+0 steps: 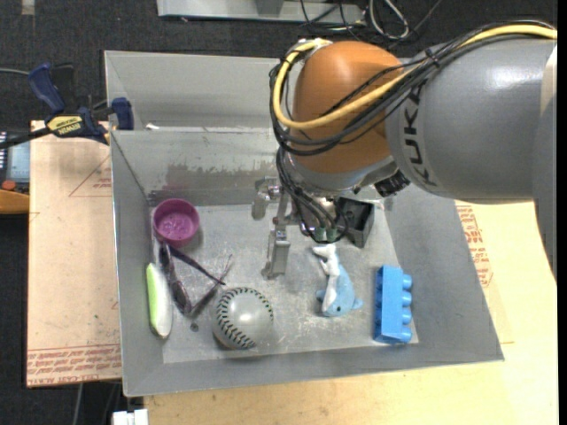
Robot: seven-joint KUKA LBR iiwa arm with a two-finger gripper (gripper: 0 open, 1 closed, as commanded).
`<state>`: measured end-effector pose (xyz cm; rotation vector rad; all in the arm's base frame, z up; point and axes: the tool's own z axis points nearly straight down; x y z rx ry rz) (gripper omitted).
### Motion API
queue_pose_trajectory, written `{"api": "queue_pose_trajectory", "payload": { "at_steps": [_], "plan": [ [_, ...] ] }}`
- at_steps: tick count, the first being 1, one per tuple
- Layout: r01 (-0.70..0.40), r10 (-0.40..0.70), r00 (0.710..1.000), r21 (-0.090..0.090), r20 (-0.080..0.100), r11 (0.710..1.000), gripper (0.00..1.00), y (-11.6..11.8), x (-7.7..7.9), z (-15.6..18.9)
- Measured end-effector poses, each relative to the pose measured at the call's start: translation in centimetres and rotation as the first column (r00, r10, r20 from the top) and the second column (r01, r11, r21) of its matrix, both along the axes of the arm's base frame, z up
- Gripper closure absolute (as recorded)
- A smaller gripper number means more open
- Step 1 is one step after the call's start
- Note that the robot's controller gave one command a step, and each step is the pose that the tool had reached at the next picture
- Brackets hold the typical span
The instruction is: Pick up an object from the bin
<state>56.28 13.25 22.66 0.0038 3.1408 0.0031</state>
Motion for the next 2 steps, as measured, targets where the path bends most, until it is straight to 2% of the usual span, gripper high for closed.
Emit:
{"api": "queue_pose_trajectory", "payload": {
  "at_steps": [1, 2],
  "plan": [
    [-0.007, 0.007, 1.0, 0.001, 0.009, 1.0, 0.0, 0.4, -0.2, -0.6],
    [-0.154, 0.154, 0.988, 0.001, 0.007, 0.988, 1.0, 0.9, 6.1, -1.8]
  ]
}}
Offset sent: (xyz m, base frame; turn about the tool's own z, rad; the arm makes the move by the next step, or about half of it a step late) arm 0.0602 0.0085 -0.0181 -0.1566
